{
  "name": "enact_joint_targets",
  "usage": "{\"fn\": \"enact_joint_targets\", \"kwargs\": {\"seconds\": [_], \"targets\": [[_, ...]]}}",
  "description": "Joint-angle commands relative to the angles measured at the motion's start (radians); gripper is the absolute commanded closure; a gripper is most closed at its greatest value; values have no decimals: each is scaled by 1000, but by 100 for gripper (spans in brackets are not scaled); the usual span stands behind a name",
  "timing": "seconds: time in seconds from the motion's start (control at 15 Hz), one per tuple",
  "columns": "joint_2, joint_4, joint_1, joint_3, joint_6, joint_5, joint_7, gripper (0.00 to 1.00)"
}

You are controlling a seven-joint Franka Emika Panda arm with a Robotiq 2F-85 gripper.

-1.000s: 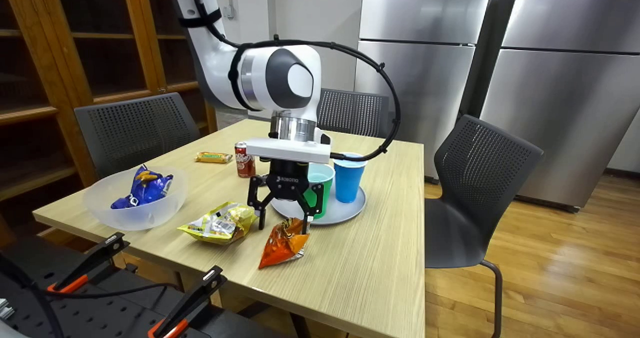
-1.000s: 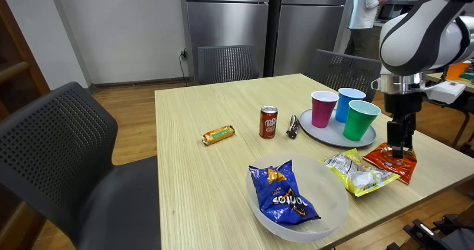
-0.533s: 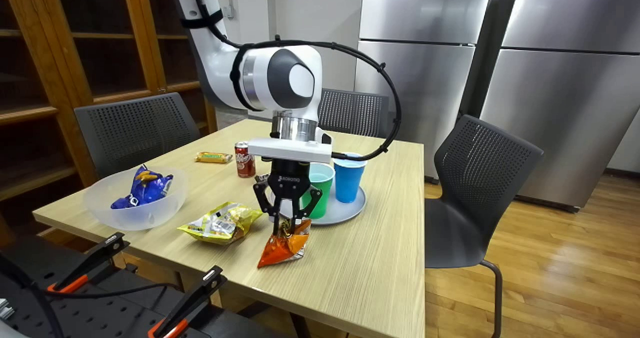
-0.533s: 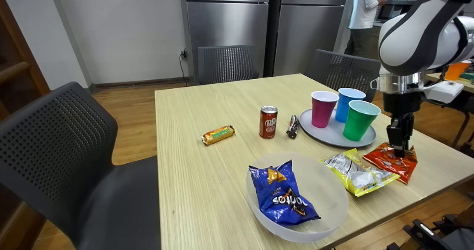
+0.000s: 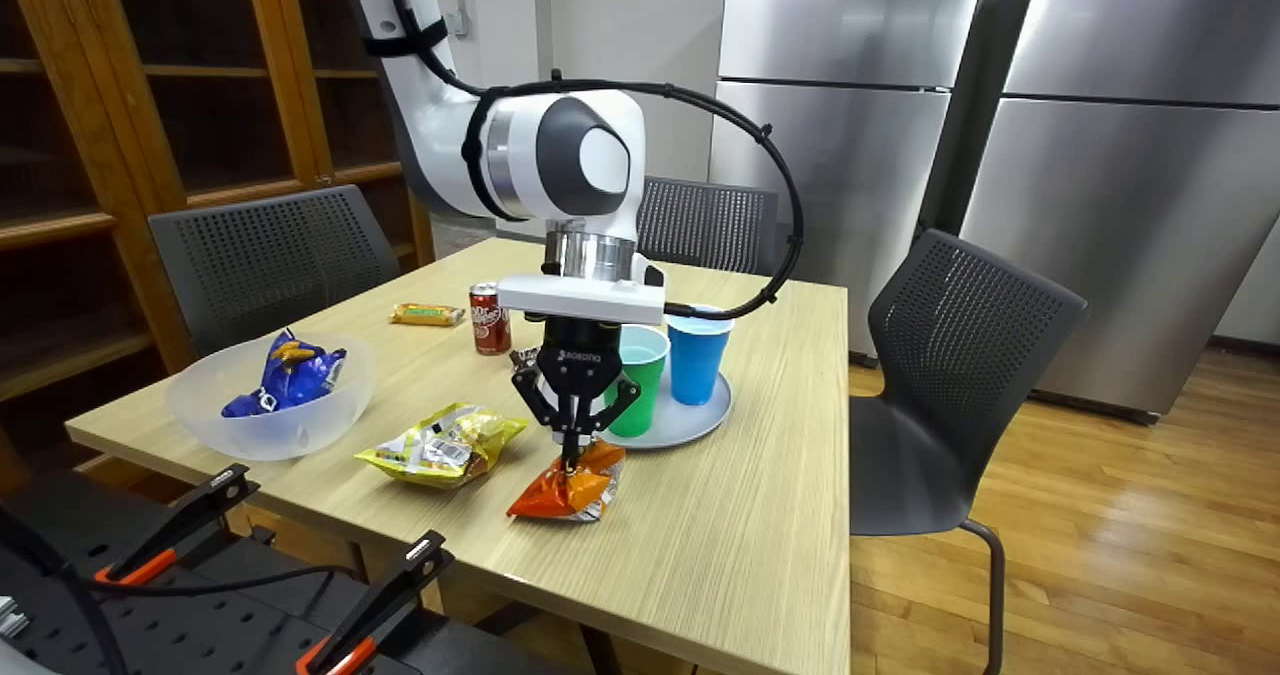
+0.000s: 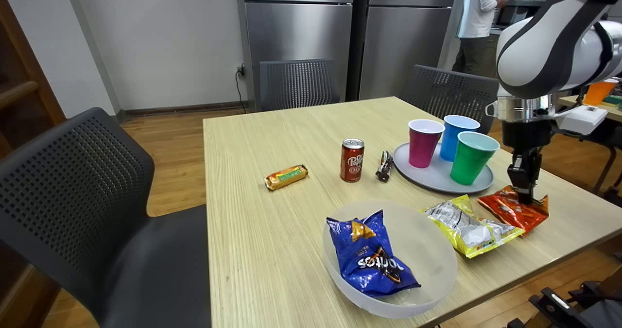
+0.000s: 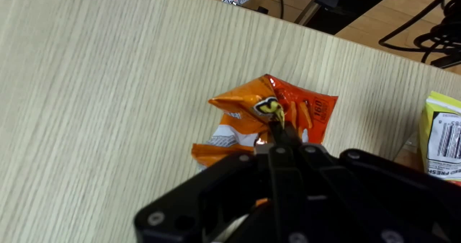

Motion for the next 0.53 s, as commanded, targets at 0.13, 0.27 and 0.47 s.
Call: {"fn": "enact_joint_targets", "kwargs": {"seconds": [0.13, 0.27, 0.47], "targets": [[-40, -8, -20, 23, -32, -13, 7, 100], [-60, -22, -16, 26, -26, -15, 7, 100], [-101, -49, -9, 31, -16, -20, 11, 100]]}}
